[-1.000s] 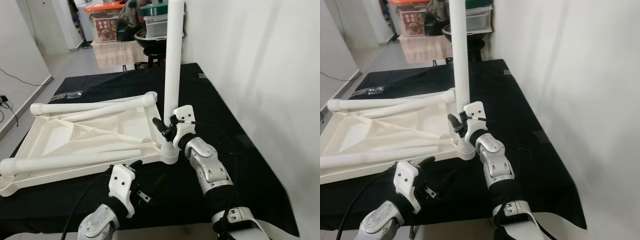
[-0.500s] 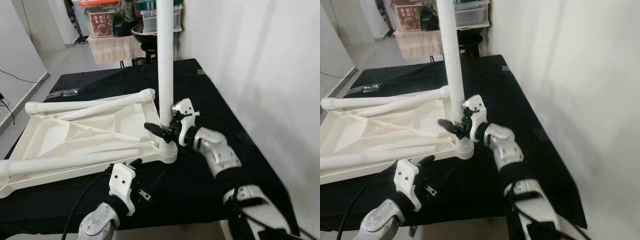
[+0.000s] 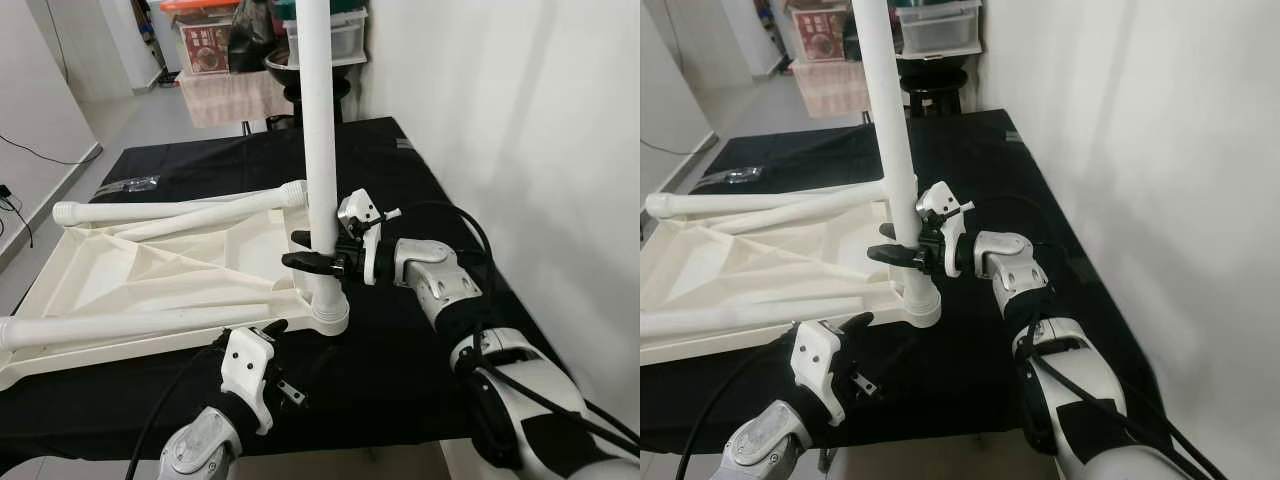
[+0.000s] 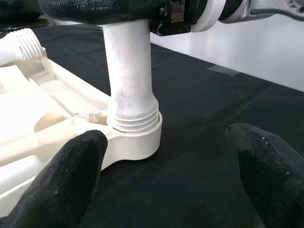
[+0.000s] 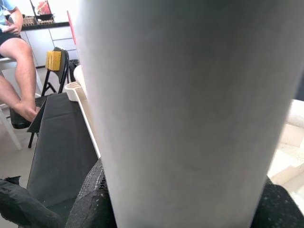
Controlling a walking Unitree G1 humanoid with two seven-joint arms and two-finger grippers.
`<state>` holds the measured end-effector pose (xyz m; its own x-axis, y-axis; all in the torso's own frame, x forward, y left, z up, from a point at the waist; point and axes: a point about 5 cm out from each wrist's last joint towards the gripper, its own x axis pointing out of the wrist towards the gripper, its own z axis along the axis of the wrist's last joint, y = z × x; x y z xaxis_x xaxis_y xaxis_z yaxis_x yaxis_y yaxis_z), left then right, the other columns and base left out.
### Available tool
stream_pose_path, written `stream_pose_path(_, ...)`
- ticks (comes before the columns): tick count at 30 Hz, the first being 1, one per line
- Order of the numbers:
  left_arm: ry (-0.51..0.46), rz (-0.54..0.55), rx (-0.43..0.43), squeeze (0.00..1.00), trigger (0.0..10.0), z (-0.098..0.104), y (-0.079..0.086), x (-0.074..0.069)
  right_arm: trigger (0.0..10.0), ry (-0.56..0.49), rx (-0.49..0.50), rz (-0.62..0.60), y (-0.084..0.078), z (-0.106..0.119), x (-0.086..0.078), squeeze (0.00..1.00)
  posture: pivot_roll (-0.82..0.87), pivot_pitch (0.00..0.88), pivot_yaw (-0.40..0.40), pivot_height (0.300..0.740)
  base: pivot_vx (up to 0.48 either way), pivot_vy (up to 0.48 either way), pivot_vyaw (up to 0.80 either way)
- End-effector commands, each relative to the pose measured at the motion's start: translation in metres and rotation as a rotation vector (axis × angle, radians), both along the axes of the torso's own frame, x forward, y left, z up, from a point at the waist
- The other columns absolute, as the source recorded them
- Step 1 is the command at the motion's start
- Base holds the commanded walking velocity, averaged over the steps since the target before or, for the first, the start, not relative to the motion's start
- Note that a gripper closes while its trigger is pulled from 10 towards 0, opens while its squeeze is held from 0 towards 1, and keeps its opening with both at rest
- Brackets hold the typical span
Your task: Building children table
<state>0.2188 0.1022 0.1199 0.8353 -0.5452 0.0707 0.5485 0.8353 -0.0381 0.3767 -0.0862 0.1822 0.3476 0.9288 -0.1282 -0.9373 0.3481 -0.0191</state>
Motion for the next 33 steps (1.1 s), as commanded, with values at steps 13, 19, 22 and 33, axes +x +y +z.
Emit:
stream_pose_path(13, 0.010, -0.003, 0.002, 0.00, 10.0, 0.001, 0.005, -0.003, 0.0, 0.045, -0.079, -0.853, -0.003, -0.063, -0.033, 0.00, -0.03, 0.053, 0.068, 0.740, 0.000, 0.000, 0.00)
stream_pose_path(19, 0.017, -0.021, 0.006, 0.00, 10.0, 0.000, 0.005, -0.002, 0.0, -0.003, -0.072, -0.673, 0.012, -0.056, -0.037, 0.00, -0.04, 0.037, 0.065, 0.740, 0.000, 0.000, 0.00)
stream_pose_path(22, 0.018, -0.026, 0.006, 0.00, 10.0, 0.000, 0.004, -0.002, 0.0, 0.000, -0.082, -0.667, 0.012, -0.056, -0.028, 0.00, -0.03, 0.029, 0.059, 0.740, 0.000, 0.000, 0.00)
stream_pose_path(33, 0.014, -0.003, 0.003, 0.00, 10.0, -0.001, 0.003, 0.000, 10.0, 0.000, 0.067, -0.418, 0.021, -0.027, -0.011, 1.00, -0.02, 0.012, 0.050, 0.740, 0.000, 0.000, 0.00)
